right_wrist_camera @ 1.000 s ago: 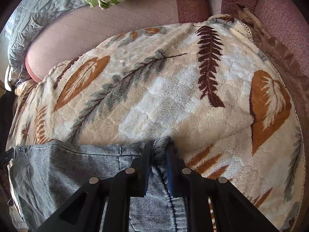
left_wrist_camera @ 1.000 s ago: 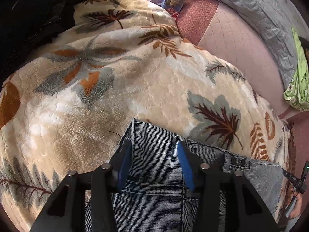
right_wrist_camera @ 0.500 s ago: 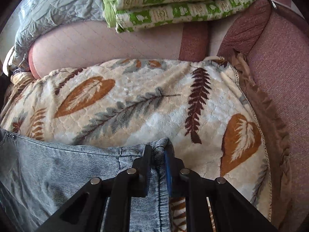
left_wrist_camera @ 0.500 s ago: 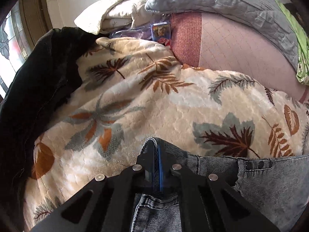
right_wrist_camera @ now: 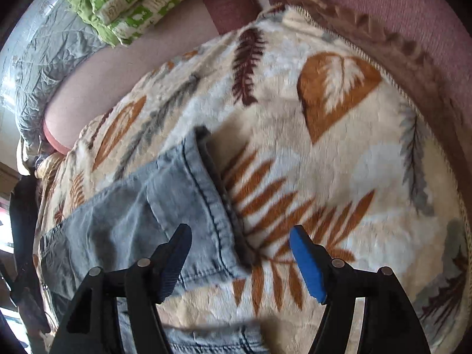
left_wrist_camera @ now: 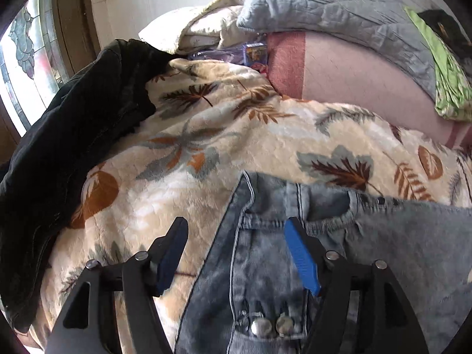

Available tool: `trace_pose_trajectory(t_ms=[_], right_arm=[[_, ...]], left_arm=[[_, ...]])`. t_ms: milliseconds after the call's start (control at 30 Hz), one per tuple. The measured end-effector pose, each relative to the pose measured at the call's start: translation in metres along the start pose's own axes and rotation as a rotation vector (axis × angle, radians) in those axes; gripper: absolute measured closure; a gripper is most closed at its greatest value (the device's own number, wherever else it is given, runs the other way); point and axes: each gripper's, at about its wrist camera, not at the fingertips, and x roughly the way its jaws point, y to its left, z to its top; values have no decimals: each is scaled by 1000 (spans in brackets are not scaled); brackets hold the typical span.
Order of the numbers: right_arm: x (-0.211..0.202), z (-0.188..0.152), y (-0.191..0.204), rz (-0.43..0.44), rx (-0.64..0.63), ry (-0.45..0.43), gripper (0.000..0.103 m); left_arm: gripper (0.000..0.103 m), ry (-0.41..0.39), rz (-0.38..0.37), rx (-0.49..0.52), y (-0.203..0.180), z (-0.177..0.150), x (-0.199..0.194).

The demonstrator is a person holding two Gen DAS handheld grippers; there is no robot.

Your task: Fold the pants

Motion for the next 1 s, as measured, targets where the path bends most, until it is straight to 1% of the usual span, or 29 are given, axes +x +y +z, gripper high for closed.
trace_pose_trajectory(t_ms=[33, 67, 100, 133, 167, 233, 300, 333, 367, 400, 433, 467, 500, 533, 567, 600, 633, 667, 733, 800, 867, 933, 1000], right_arm=[[6, -5, 2, -1, -9, 25, 37], [12, -9, 6, -5, -17, 45, 41], [16, -10, 9, -13, -20, 55, 52], [17, -11, 13, -40, -25, 52, 73], [17, -11, 18, -51, -36, 55, 86], [9, -14, 32, -87, -98, 58, 90], [-8, -20, 42, -145, -172, 28, 90], [-15, -22, 44, -183, -198, 6, 90], [-18, -24, 43, -201, -205, -2, 90], [-13, -24, 39, -210, -196, 5, 90], [-3, -24, 36, -240, -207, 4, 90], [12, -27, 34, -307, -223, 18, 87], [22, -28, 31, -319, -232, 13, 81], [21, -29, 31, -322, -238, -29, 80], [15, -30, 30, -330, -216, -47, 76], [5, -31, 25, -297, -172, -49, 62], [-4, -35, 20, -223, -130, -48, 36], [-15, -41, 16, -180, -102, -59, 31], [-36, -58, 10, -149, -85, -75, 31], [-58, -82, 1, -81, -53, -74, 31], [-75, -113, -15, -30, -2, -58, 31], [-83, -145, -29, 13, 42, -28, 31], [-85, -173, -41, 40, 75, 9, 31]], left_arm=[[34, 19, -7, 25, -6, -8, 3], [34, 37, 2, 46, -11, -16, 7], [34, 56, 20, 58, -16, -22, 12], [34, 74, 36, 70, -19, -27, 18], [34, 94, 54, 84, -22, -32, 23], [34, 106, 68, 87, -23, -34, 26], [33, 119, 74, 98, -23, -35, 28], [30, 128, 78, 100, -23, -34, 30], [28, 138, 82, 98, -23, -34, 33], [22, 152, 94, 97, -22, -34, 38], [18, 165, 110, 98, -22, -34, 42], [17, 169, 119, 98, -22, -33, 45], [17, 171, 118, 97, -21, -31, 45], [17, 179, 117, 92, -20, -30, 43], [17, 178, 114, 85, -18, -29, 38], [17, 164, 106, 81, -16, -28, 30], [17, 145, 98, 86, -14, -28, 20], [17, 129, 95, 93, -11, -30, 9], [17, 98, 70, 90, 0, -39, -16], [17, 94, 18, 71, 15, -57, -38], [17, 111, -36, 46, 29, -79, -55], [17, 148, -55, 23, 41, -102, -67], [17, 182, -93, -9, 52, -121, -73]])
